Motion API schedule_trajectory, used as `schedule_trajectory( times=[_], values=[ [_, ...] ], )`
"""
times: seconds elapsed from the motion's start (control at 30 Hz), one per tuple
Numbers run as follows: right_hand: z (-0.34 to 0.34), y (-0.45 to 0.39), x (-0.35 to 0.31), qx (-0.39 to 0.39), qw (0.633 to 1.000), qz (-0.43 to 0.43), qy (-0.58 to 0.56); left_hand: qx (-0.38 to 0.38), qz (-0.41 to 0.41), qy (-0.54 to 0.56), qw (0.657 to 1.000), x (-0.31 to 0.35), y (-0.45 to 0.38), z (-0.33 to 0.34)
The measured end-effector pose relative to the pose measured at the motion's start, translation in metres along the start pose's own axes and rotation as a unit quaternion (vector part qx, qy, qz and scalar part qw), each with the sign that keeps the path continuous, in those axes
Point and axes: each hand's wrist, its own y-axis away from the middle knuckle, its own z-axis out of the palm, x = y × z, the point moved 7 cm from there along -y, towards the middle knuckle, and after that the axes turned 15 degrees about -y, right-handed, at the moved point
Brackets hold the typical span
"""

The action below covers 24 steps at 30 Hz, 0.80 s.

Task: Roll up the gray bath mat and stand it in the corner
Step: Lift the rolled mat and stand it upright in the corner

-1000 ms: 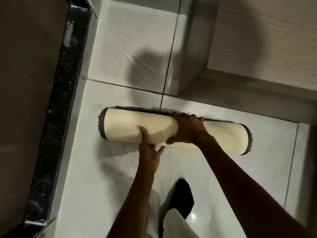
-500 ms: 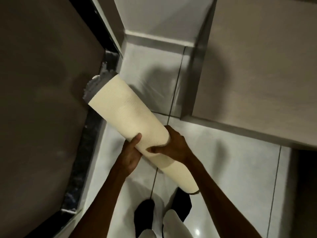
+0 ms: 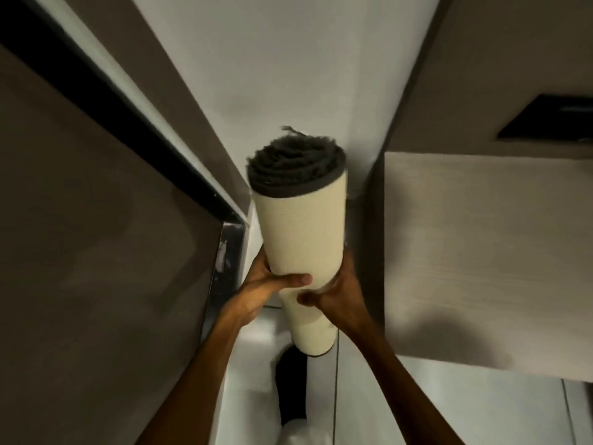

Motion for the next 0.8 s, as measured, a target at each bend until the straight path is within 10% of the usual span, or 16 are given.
schedule_trajectory(
  times=[0.33, 0.8],
  values=[
    [-0.029, -0.092, 0.013, 0.166, 0.980, -0.031, -0.102, -0.171, 0.044, -0.134, 0.975, 0.052, -0.151, 0.028],
    [-0.043, -0.141, 0.053, 0.210, 0.971, 0.022, -0.117, -0.195, 0.009, -0.089, 0.977, 0.026, -0.212, 0.047]
  ],
)
